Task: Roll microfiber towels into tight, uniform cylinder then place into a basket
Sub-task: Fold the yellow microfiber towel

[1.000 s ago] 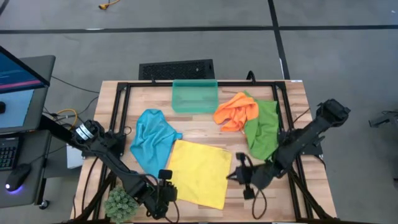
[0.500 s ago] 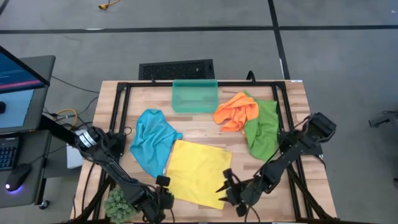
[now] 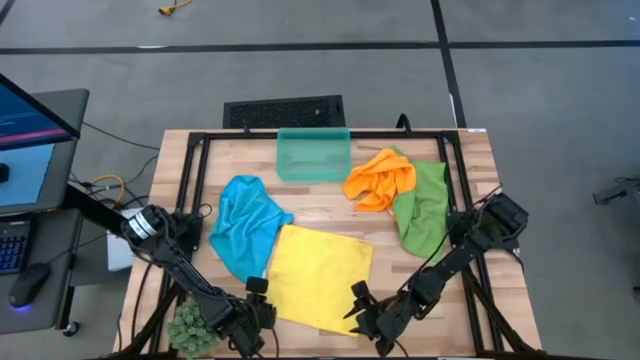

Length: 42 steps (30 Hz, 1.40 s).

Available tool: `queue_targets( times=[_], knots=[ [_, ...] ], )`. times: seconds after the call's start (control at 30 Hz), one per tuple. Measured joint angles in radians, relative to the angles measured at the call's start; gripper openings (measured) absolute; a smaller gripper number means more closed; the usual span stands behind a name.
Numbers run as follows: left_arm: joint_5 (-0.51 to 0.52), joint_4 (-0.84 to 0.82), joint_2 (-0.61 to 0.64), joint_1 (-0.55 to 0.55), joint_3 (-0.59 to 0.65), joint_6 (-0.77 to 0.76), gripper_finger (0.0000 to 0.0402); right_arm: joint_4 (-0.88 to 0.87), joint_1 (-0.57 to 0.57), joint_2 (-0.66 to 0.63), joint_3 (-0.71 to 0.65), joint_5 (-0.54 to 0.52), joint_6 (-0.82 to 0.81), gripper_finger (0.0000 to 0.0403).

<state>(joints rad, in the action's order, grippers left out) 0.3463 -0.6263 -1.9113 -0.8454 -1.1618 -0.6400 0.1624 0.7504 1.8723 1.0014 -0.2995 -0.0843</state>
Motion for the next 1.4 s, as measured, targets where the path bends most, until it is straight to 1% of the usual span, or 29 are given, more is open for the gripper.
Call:
queue_targets(
  times=[0.23, 0.43, 0.57, 0.73, 0.83, 0.9, 1.23, 1.4],
  knots=[
    [0.004, 0.038, 0.005, 0.000, 0.027, -0.001, 0.0122, 0.010, -0.007, 0.015, 0.001, 0.037, -0.095, 0.0202],
    [0.008, 0.060, 0.006, -0.001, 0.039, -0.036, 0.0116, 0.042, -0.001, 0.072, 0.001, 0.075, -0.137, 0.0203],
    [0.006, 0.072, 0.004, -0.001, 0.039, -0.036, 0.0090, 0.076, 0.005, 0.093, 0.001, 0.083, -0.151, 0.0203],
    [0.002, 0.087, 0.003, -0.001, 0.040, -0.036, 0.0042, 0.079, 0.020, 0.094, 0.001, 0.082, -0.221, 0.0203],
    [0.002, 0.103, 0.002, -0.001, 0.040, -0.024, 0.0014, 0.079, 0.033, 0.094, 0.001, 0.082, -0.231, 0.0203],
    [0.005, 0.113, 0.001, -0.001, 0.041, -0.023, 0.0004, 0.078, 0.039, 0.094, 0.001, 0.082, -0.231, 0.0203],
    [0.011, 0.187, -0.004, 0.001, 0.042, -0.010, 0.0002, 0.076, 0.039, 0.094, 0.001, 0.059, -0.234, 0.0203],
    [0.003, 0.205, -0.004, 0.001, 0.042, -0.010, 0.0003, -0.027, 0.041, 0.093, 0.000, 0.059, -0.318, 0.0203]
  ],
)
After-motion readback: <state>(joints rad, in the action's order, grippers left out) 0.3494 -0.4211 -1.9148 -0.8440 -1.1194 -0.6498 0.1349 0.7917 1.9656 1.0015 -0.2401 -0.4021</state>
